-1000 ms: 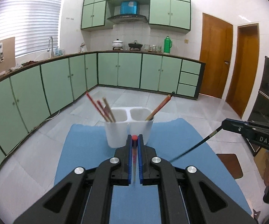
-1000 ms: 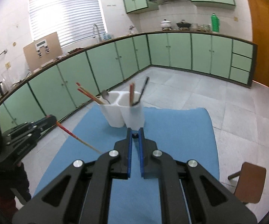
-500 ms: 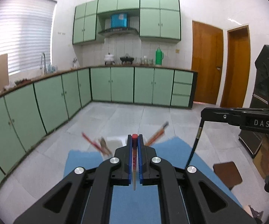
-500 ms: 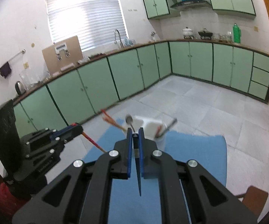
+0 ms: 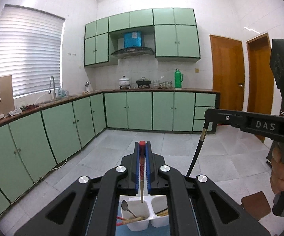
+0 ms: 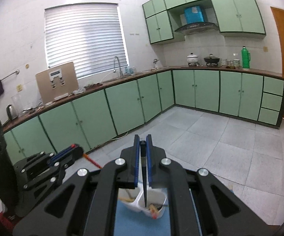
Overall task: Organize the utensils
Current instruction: 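Lift both chopsticks into the white holder and open both tools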
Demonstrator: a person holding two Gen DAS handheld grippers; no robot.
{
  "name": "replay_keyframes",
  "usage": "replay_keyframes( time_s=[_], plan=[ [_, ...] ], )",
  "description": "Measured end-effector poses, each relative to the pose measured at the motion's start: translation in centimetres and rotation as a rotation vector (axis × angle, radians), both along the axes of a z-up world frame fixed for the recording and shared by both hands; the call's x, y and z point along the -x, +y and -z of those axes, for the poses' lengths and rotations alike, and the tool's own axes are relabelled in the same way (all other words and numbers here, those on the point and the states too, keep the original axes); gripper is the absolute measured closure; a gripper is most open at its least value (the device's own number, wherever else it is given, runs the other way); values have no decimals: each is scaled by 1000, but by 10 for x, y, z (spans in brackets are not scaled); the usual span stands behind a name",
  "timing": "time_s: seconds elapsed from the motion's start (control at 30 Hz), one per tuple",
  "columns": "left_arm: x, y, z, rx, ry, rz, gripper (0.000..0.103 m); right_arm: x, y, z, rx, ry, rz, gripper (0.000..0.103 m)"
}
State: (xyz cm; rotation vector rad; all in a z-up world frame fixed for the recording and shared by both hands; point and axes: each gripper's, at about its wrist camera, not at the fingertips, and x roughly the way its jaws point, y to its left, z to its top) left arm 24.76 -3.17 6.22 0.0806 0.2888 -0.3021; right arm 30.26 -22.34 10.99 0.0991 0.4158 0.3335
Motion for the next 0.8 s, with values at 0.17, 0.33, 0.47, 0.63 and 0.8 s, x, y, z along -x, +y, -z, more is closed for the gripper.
replay_keyframes(
  time_s=[0.17, 0.33, 0.47, 0.63, 0.8],
  plan=[
    [-22, 3, 26, 9, 64, -6, 98, -32, -3, 35, 12, 47, 27, 97],
    [-42, 4, 53, -2, 124, -11, 98, -45, -5, 69, -10, 105, 30, 97],
    [-49, 6, 68, 8, 177, -14, 89, -45, -2, 87, -3, 146, 40, 93],
    [-48, 14, 69, 41, 192, -14, 65, -31, -20, 88, -53, 130, 107, 49],
    [-20, 29, 62, 59, 162, -42, 52, -2, -44, 89, -55, 132, 179, 34]
  ],
)
